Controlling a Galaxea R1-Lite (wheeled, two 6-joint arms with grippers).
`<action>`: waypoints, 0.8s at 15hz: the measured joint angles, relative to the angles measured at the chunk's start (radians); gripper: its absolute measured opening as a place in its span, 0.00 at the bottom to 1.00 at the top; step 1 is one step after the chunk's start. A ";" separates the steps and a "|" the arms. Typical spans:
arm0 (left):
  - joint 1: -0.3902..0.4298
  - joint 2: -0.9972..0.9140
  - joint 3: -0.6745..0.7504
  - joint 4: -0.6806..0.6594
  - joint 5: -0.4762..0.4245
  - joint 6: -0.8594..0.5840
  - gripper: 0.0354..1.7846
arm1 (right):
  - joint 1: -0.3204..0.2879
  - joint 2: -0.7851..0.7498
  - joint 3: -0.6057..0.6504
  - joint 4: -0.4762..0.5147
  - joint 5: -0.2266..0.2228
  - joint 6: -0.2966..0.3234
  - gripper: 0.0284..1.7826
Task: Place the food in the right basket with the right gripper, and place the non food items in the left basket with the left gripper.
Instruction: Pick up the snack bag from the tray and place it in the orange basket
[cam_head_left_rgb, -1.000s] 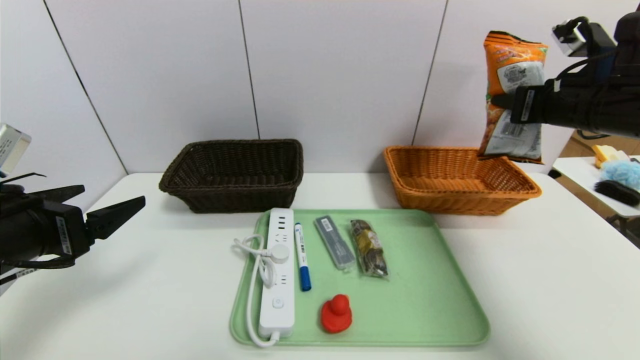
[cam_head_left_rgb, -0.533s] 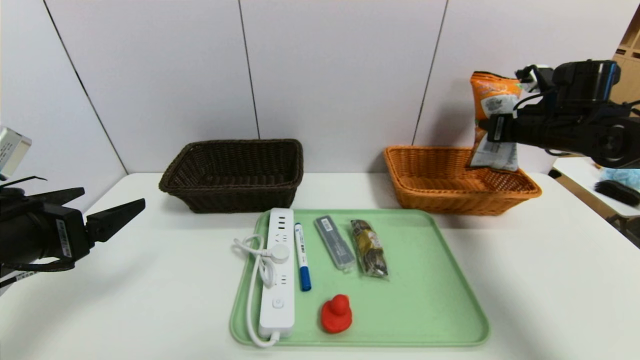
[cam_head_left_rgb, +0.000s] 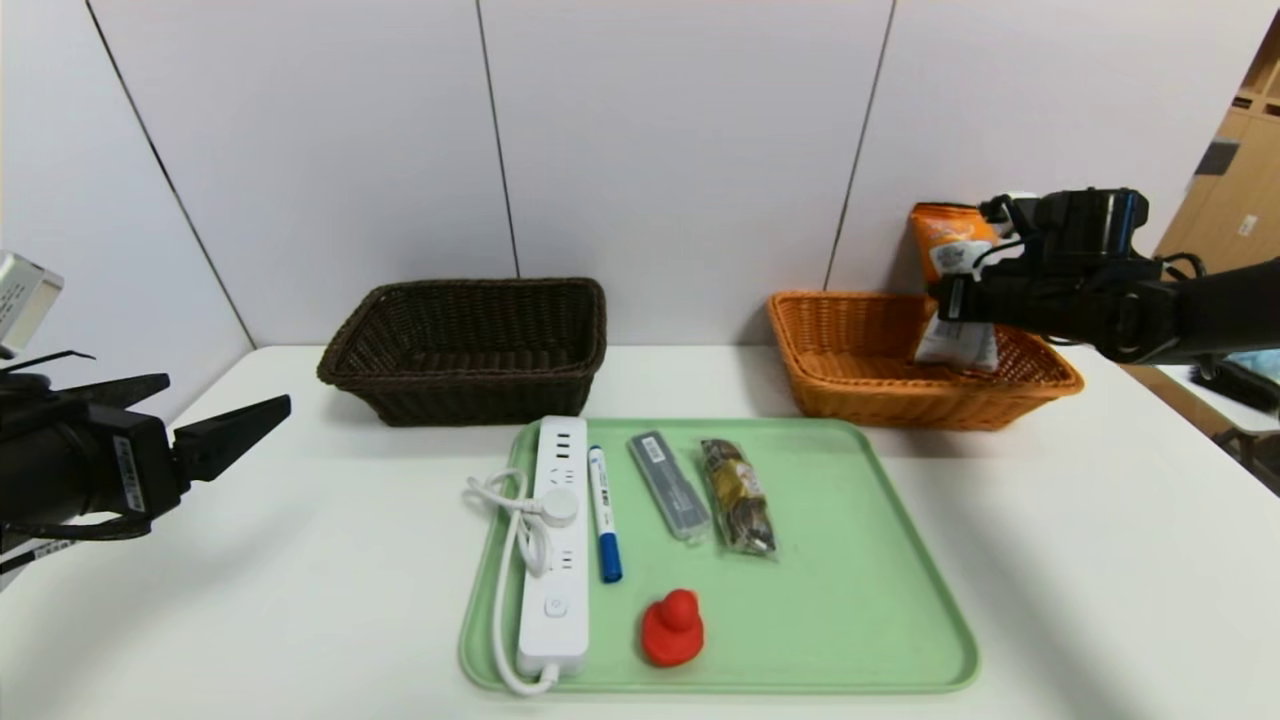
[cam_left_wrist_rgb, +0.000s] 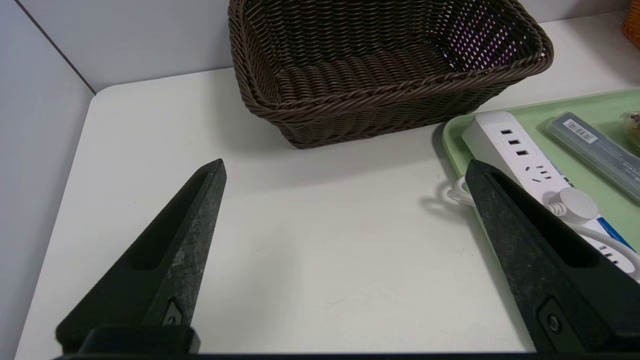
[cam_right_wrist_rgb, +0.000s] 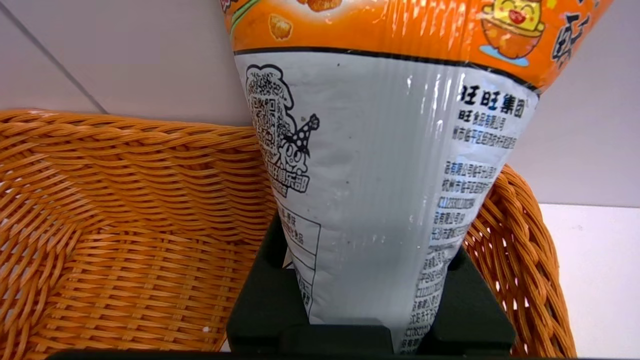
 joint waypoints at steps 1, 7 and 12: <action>0.000 0.003 -0.001 -0.006 0.000 0.000 0.94 | 0.003 0.006 0.000 -0.001 -0.001 -0.001 0.25; 0.000 0.013 -0.001 -0.030 -0.001 0.000 0.94 | 0.016 0.014 0.001 0.005 -0.035 0.000 0.25; 0.000 0.014 0.001 -0.030 0.000 0.000 0.94 | 0.023 0.019 0.003 -0.066 -0.049 -0.002 0.55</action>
